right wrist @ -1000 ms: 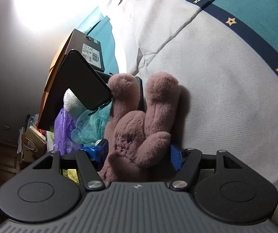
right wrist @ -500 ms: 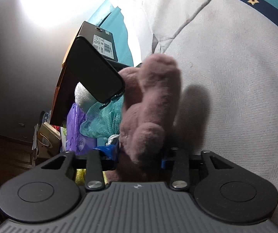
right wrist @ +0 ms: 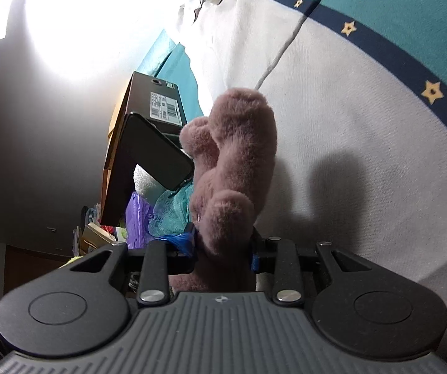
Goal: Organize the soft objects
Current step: 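Lift the pink bunny with the right tool while the left tool lifts the yellow towel, then open the left tool over the box dropping the towel while the right tool carries the bunny there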
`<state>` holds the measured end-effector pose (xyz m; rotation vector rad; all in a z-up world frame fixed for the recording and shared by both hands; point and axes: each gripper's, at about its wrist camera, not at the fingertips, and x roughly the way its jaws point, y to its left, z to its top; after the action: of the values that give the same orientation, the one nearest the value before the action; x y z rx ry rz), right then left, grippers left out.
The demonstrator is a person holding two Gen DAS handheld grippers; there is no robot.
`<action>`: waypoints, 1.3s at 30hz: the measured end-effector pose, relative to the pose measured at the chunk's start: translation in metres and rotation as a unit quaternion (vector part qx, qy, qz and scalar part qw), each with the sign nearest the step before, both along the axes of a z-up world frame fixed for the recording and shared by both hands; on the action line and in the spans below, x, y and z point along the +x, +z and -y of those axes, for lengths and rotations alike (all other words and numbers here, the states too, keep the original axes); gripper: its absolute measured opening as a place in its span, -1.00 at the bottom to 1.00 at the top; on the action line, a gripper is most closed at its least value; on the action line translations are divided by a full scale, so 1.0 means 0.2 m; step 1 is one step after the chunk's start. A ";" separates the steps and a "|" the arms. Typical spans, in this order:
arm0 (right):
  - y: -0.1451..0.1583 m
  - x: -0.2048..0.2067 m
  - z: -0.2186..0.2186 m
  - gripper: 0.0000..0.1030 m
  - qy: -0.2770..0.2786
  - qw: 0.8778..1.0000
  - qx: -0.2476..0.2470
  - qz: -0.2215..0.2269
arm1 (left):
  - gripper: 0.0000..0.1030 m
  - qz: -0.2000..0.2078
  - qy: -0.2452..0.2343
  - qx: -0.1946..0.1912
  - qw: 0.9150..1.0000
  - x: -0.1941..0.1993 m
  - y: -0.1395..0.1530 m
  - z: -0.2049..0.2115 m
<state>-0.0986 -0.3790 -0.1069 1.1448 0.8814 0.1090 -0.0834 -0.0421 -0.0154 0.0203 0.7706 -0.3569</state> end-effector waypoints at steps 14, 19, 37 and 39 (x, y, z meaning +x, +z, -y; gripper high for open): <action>0.32 0.01 -0.02 -0.73 -0.072 0.995 0.013 0.073 | -0.33 0.053 0.051 -0.005 0.997 0.64 0.21 -0.36; 0.47 0.11 -0.12 -0.73 -0.082 0.990 0.010 0.111 | -0.33 0.060 0.061 -0.010 0.996 0.95 0.23 -0.45; 0.77 0.56 -0.42 -0.73 -0.066 0.983 -0.037 0.168 | -0.18 -0.037 0.082 0.082 0.993 1.59 -0.24 -0.48; 0.79 0.63 -0.44 -0.73 -0.055 0.983 -0.040 0.169 | -0.09 -0.036 0.075 0.085 0.993 1.58 -0.23 -0.47</action>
<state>0.0274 -0.2911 0.0517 1.0592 0.5159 0.1701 0.2331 0.0527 -0.0617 0.1100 0.8669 -0.1482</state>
